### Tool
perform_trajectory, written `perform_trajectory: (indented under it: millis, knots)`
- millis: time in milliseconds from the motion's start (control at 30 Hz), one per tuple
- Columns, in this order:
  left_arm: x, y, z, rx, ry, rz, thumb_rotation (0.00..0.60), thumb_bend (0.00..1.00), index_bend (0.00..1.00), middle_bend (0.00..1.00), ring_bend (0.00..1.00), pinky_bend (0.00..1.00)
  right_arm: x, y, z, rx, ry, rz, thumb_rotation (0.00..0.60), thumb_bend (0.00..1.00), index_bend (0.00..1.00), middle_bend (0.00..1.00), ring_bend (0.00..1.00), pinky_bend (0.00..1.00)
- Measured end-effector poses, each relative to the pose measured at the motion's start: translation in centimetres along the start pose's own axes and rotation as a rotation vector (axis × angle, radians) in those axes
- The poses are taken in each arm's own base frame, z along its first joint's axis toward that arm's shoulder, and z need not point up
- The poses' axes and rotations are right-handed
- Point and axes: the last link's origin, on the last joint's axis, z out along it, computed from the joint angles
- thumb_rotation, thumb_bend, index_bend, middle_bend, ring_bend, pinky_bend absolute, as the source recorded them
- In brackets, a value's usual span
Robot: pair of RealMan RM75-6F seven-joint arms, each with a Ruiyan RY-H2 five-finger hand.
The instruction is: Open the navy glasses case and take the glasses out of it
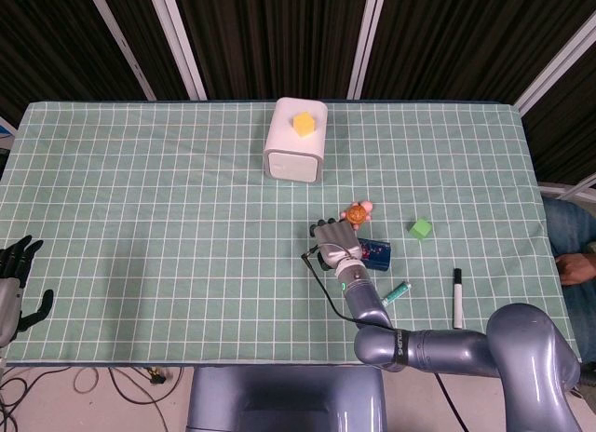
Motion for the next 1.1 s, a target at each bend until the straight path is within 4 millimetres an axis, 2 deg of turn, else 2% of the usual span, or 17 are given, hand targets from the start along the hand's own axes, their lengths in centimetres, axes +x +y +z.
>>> perform_trajectory:
  millis: [367,567,833,1100]
  knots:
    - [-0.03,0.0,-0.02,0.001,-0.003,-0.001,0.6,0.44,0.05,0.0,0.0,0.0,-0.03,0.67,-0.18,-0.002,0.002,-0.072,0.6,0.35,0.3,0.24,0.27,0.26]
    - [-0.03,-0.02,-0.02,0.004,-0.005,-0.004,0.6,0.44,0.05,0.0,0.0,0.0,-0.15,0.59,-0.14,0.001,-0.014,-0.068,0.6,0.36,0.3,0.25,0.35,0.26]
    - [-0.01,-0.03,-0.03,0.004,-0.008,-0.009,0.6,0.44,0.05,0.0,0.0,0.0,-0.42,0.88,0.05,-0.013,-0.031,-0.106,0.6,0.38,0.3,0.25,0.37,0.27]
    - [-0.07,-0.03,-0.05,0.006,-0.013,-0.013,0.6,0.44,0.05,0.0,0.0,0.0,-0.36,1.05,0.01,-0.019,-0.036,-0.132,0.6,0.46,0.3,0.27,0.51,0.33]
